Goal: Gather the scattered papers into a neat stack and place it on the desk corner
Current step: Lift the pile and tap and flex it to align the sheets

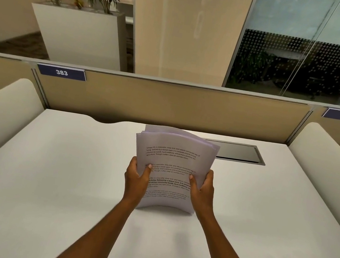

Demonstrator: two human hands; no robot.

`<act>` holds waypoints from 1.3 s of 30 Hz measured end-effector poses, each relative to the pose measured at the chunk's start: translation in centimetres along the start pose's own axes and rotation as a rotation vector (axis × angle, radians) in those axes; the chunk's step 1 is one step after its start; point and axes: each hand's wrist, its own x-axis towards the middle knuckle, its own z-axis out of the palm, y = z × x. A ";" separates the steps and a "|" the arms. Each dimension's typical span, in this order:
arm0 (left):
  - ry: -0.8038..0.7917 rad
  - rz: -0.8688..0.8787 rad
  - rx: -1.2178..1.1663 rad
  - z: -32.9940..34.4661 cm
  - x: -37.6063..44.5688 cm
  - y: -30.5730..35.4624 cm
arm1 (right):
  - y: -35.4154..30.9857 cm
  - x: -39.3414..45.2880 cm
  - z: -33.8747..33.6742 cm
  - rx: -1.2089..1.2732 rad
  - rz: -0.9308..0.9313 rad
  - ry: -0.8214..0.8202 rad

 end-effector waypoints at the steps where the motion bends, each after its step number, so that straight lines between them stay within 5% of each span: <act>1: 0.014 0.003 -0.004 0.0 0.0 0.2 | 0.0 0.0 0.0 0.001 -0.003 -0.006; 13: 0.237 0.038 -0.041 1.4 2.6 6.6 | -5.2 2.7 0.2 0.115 -0.116 0.179; 20: 0.391 -0.148 0.054 2.4 3.2 8.9 | -7.4 3.8 1.3 0.122 0.059 0.375; 39: 0.350 -0.161 0.045 2.5 3.6 7.7 | -8.1 3.9 1.8 0.024 0.065 0.434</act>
